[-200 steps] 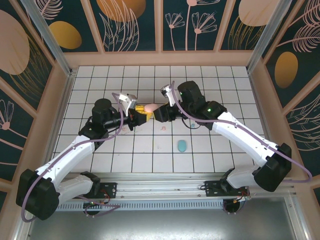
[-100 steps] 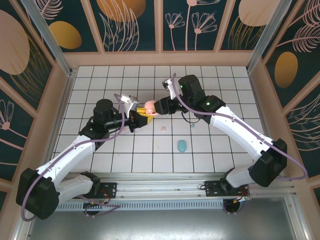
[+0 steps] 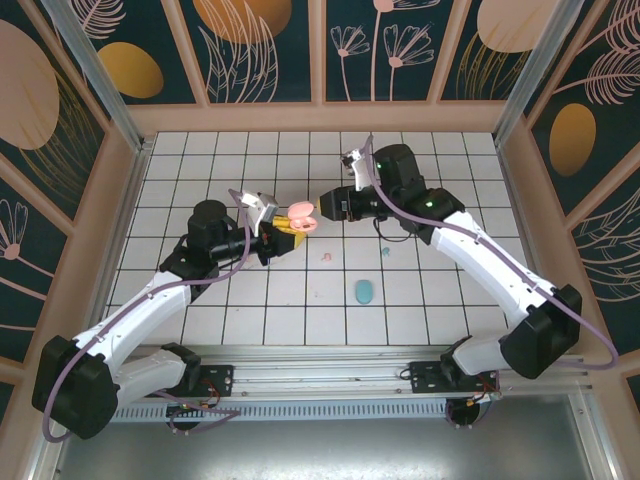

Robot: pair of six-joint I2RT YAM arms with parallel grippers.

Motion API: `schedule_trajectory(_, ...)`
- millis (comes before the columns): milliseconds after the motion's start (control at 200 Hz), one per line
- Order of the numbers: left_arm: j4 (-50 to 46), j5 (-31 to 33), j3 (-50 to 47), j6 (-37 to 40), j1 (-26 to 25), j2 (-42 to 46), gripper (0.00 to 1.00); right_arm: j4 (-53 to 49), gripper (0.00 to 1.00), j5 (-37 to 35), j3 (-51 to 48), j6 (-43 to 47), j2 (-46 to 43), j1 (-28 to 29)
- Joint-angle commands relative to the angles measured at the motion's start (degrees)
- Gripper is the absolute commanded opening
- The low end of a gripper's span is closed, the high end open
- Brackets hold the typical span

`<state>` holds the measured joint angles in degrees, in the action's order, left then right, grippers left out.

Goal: Insert the wireless bluetooth earbuds into the charging case

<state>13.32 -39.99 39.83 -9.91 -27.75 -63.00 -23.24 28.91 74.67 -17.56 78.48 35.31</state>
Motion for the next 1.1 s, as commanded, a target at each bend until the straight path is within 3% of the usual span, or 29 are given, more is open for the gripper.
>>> schedule_trajectory(0,1.7,0.6,-0.4,-0.1,-0.2,0.4,0.0,1.2,0.47,3.0,-1.4,-2.0,-2.6,-0.9)
schedule_trajectory(145,1.6,0.9,-0.3,0.2,-0.2,0.4,0.0,3.0,0.47,2.3,-6.1,-5.3,-5.4,-3.6)
schedule_trajectory(205,1.6,0.9,-0.2,0.2,-0.2,0.4,0.0,2.8,0.47,0.6,-8.2,-8.2,-5.7,-7.2)
schedule_trajectory(345,1.3,1.1,-0.2,0.2,-0.1,0.6,0.0,0.9,0.45,-2.7,-11.4,-12.7,-2.2,-9.1)
schedule_trajectory(806,-0.5,1.8,0.3,0.8,-0.2,2.2,0.0,10.8,0.34,-9.0,-19.4,-27.9,12.9,-0.4)
schedule_trajectory(1096,-1.1,1.8,-0.3,0.8,-0.2,4.0,0.0,11.2,0.25,-13.4,-17.0,-28.8,19.8,2.1)
